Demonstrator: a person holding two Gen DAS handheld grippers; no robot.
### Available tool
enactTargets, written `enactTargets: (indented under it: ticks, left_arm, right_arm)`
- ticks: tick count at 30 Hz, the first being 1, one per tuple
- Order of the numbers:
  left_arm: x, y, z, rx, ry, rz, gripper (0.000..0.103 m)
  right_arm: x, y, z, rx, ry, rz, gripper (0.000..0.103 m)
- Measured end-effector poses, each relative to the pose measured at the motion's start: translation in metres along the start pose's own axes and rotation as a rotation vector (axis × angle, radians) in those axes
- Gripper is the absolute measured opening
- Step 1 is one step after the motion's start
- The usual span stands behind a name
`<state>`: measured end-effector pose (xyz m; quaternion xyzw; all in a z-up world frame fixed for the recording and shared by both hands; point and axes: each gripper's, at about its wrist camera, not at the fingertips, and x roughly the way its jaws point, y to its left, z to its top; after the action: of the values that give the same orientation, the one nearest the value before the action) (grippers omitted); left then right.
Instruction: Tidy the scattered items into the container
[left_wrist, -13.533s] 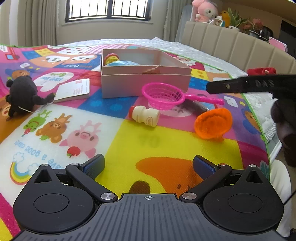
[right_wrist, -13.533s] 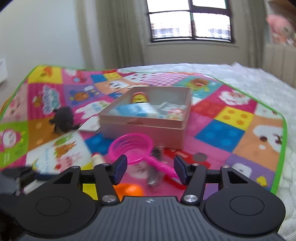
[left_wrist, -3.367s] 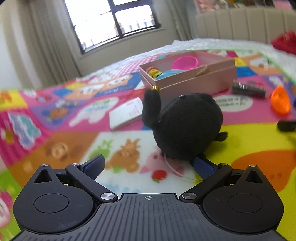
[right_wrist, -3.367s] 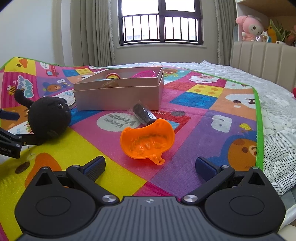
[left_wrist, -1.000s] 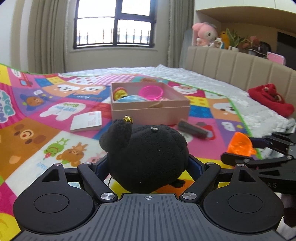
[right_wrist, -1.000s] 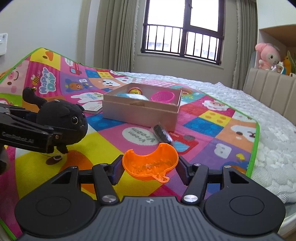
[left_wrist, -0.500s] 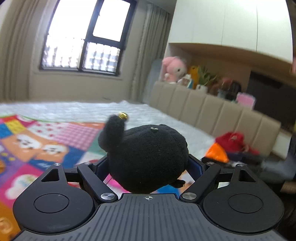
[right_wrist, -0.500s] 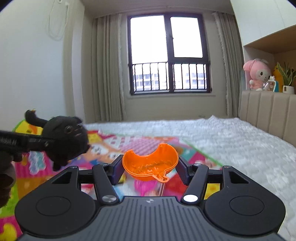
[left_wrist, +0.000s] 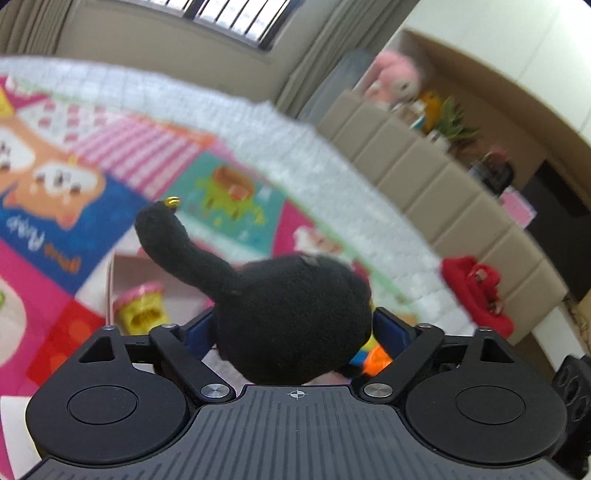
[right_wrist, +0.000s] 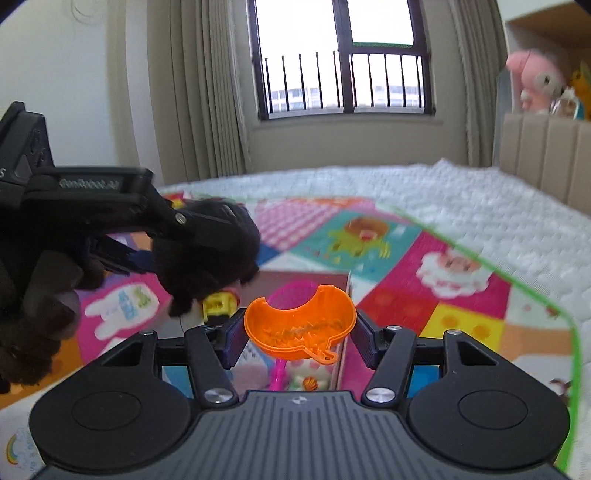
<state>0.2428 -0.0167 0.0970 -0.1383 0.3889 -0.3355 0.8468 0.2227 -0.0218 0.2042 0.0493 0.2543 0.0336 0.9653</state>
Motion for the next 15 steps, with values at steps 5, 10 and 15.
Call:
enactTargets:
  ticks: [5, 10, 15]
  left_arm:
    - [-0.021, 0.021, -0.016, 0.013, -0.063, 0.022, 0.098]
    - [-0.066, 0.019, -0.048, 0.065, -0.178, 0.118, 0.101]
    - [-0.101, 0.025, -0.101, 0.051, -0.213, 0.206, 0.102]
  right_arm:
    - [0.021, 0.004, -0.009, 0.007, 0.048, 0.01, 0.078]
    - [0.026, 0.011, -0.01, -0.022, 0.055, -0.015, 0.078]
    - [0.026, 0.031, 0.002, -0.082, 0.018, -0.039, 0.078]
